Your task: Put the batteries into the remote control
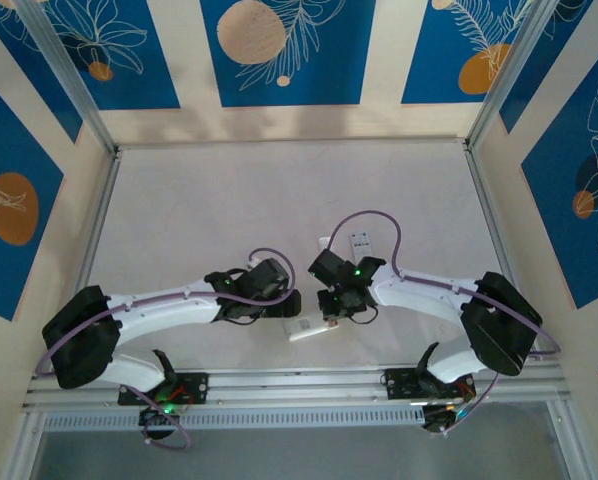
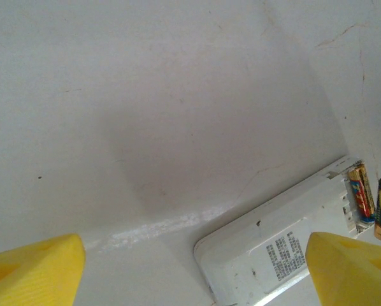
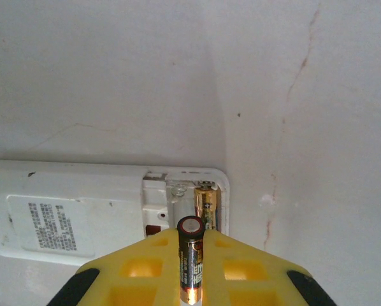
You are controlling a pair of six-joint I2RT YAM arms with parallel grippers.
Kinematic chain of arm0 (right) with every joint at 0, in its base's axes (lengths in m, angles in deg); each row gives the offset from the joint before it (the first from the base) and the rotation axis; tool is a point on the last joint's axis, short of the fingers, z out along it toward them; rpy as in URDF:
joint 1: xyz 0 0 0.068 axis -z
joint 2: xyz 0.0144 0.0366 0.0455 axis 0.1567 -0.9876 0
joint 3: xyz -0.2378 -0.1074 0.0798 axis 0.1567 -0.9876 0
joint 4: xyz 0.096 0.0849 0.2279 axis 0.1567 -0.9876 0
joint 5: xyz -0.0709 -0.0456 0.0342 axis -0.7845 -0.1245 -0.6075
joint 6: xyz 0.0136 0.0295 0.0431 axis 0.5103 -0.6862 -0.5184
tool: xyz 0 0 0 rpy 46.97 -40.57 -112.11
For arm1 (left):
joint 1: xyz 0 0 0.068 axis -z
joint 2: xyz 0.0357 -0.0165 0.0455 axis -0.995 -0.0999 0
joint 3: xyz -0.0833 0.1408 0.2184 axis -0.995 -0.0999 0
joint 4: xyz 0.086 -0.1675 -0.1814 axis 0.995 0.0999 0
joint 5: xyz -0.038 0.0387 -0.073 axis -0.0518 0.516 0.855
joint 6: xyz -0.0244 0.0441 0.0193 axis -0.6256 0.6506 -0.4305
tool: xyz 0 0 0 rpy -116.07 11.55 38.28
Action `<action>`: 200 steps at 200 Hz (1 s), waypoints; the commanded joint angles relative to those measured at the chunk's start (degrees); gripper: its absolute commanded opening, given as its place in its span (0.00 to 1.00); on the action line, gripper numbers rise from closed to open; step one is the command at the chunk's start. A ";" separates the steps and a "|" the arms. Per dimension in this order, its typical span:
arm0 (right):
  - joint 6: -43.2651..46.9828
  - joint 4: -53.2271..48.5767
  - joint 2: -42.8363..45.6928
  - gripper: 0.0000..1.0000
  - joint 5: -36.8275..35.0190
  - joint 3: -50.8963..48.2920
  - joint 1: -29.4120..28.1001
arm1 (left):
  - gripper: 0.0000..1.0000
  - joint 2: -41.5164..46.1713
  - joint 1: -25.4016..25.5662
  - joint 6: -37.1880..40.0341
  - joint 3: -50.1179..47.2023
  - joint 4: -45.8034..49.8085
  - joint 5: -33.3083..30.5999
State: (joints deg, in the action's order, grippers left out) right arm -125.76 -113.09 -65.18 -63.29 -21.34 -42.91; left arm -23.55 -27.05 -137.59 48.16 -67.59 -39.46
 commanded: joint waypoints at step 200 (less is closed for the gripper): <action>-3.43 -0.09 4.32 0.25 3.86 -4.15 -3.09 | 0.70 -6.73 2.55 -2.95 -3.10 -8.23 11.65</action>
State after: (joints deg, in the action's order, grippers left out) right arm -128.80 -113.33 -58.89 -59.74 -25.54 -45.33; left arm -28.84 -24.87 -139.73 44.91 -75.28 -29.36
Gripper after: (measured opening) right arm 0.256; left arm 0.726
